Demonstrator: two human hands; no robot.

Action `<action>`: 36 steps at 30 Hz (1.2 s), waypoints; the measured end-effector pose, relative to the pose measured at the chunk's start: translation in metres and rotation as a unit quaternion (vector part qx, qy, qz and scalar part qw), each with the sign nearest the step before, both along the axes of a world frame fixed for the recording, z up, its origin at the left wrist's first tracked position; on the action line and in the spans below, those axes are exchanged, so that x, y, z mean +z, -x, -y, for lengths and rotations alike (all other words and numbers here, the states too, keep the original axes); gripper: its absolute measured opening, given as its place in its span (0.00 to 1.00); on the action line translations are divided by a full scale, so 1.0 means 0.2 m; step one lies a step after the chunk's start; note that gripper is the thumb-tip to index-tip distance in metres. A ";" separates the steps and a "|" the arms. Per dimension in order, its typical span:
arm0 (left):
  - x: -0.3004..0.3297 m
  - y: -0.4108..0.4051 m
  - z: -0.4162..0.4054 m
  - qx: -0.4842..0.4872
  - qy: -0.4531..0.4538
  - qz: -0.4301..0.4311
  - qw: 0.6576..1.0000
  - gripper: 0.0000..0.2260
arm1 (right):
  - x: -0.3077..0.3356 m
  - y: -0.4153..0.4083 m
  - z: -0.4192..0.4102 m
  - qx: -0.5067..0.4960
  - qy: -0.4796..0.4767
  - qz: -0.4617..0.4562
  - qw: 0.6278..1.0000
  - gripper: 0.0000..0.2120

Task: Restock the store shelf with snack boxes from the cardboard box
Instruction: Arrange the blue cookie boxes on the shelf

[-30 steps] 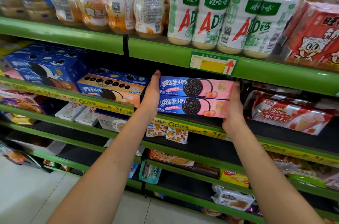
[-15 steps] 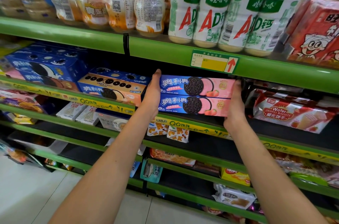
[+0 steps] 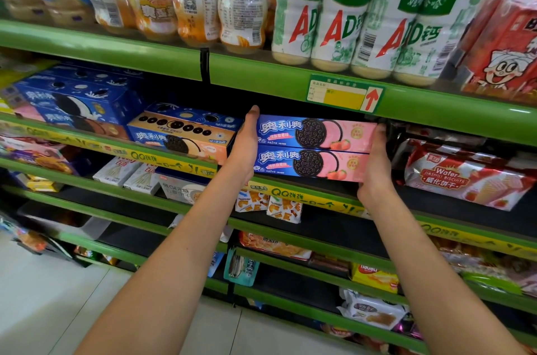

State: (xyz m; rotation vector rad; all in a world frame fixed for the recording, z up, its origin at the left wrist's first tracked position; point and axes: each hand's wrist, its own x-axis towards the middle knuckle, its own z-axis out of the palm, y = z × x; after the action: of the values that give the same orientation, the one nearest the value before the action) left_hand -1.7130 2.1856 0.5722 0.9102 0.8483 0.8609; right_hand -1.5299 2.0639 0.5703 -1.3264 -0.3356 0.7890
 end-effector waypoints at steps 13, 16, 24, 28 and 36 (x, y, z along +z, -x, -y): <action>0.00 0.00 0.00 -0.004 0.001 -0.008 1.000 0.24 | 0.01 0.01 0.00 -0.006 -0.012 0.000 1.000 0.21; 0.00 0.00 0.00 -0.003 0.002 -0.006 1.000 0.24 | 0.01 0.01 0.00 -0.003 -0.015 0.003 1.000 0.21; 0.00 0.01 0.01 0.003 0.003 -0.002 1.000 0.23 | 0.00 0.00 0.00 -0.001 -0.009 0.005 1.000 0.22; -0.01 0.01 0.00 0.001 -0.007 0.006 1.000 0.22 | 0.00 0.00 0.00 0.006 -0.008 0.006 1.000 0.22; -0.02 0.01 -0.01 -0.004 -0.009 0.011 1.000 0.22 | -0.01 -0.01 -0.01 0.020 -0.013 0.021 0.999 0.23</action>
State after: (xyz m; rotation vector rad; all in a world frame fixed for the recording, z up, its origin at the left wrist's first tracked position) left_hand -1.7148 2.1871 0.5681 0.9187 0.8183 0.8714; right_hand -1.5274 2.0651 0.5675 -1.3166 -0.4053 0.7878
